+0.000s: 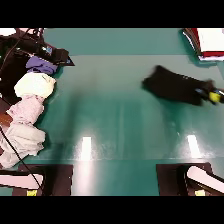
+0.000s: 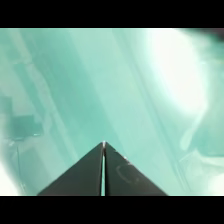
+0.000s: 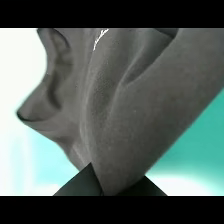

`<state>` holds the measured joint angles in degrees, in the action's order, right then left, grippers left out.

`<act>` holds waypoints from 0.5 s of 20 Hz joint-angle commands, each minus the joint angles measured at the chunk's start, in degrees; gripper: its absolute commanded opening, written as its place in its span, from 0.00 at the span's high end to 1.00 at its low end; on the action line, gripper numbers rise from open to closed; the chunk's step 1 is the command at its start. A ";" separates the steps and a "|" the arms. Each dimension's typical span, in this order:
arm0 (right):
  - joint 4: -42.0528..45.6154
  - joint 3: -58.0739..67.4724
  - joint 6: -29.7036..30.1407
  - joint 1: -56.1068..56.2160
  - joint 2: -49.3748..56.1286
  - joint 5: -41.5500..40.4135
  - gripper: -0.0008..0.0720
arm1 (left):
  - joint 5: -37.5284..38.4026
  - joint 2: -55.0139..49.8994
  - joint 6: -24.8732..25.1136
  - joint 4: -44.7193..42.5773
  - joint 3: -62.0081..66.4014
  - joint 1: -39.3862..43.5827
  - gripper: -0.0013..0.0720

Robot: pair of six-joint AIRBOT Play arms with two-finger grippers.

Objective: Fold the shirts.

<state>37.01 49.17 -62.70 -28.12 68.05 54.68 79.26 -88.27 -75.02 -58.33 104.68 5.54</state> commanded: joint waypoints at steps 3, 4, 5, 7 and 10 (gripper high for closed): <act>12.79 -10.58 -2.01 -28.09 -11.63 -2.49 0.98 | -1.88 0.04 -0.26 0.04 0.00 1.99 0.95; 13.88 -11.17 -2.19 -30.71 -11.98 -2.36 0.98 | -1.81 0.04 -0.26 0.02 0.00 1.99 0.95; 15.80 -11.43 -3.06 -32.44 -12.04 -2.14 0.98 | -1.60 0.04 -0.26 0.02 0.00 1.99 0.95; 21.07 -11.41 -6.64 -33.03 -12.02 -1.90 0.98 | -1.25 0.04 -0.22 0.02 0.00 1.99 0.95; 29.20 -11.28 -12.11 -32.89 -12.02 1.33 0.97 | -1.27 0.04 -0.15 -0.02 0.00 1.97 0.95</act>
<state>57.47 38.35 -69.84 -59.11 56.58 53.78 77.95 -88.27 -75.18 -58.33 104.68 7.46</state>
